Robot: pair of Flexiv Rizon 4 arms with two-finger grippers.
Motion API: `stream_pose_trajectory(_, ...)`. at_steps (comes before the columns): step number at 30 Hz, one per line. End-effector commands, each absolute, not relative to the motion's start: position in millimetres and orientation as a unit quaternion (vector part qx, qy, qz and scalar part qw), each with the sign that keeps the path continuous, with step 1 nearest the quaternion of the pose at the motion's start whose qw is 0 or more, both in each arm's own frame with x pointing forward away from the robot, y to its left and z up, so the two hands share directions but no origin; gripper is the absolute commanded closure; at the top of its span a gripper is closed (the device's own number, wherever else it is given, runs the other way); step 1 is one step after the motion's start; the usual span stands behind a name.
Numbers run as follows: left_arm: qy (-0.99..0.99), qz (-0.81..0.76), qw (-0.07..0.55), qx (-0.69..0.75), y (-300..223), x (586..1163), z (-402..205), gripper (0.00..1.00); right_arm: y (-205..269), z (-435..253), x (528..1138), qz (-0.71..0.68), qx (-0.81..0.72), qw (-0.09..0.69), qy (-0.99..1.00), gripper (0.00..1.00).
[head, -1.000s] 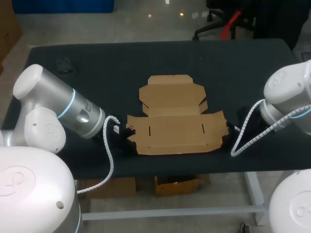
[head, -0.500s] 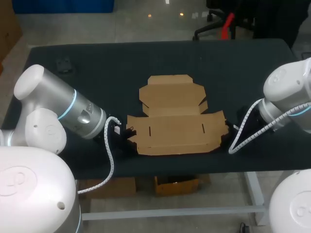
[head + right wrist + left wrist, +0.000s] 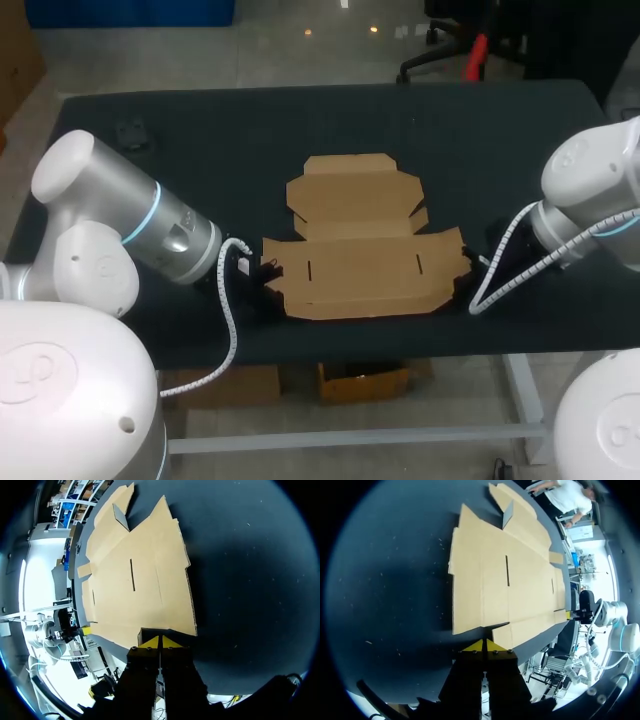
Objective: Assemble the packaging by folding the flat box into shape, placing the metal phone stand inside, and closing the box properly
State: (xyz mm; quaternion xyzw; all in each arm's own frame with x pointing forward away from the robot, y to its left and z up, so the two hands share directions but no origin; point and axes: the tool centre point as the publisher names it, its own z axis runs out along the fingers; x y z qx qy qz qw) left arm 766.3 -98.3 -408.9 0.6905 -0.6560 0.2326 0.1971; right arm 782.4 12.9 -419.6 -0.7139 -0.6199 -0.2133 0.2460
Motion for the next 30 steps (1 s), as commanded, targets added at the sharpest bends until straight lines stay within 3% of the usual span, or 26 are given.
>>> stream_pose_trajectory(1, -0.657, 0.233, 0.193, 0.691, -99.4, 765.4, -404.1, 1.0, 13.5, -420.9, 784.6, -0.211, -0.713, 0.25, -0.62, 1.0)
stream_pose_trajectory(30, -0.66, 0.24, 0.201, 0.683, -108.7, 767.9, -402.5, 1.0, 16.1, -419.9, 784.9, -0.209, -0.711, 0.251, -0.623, 1.0)
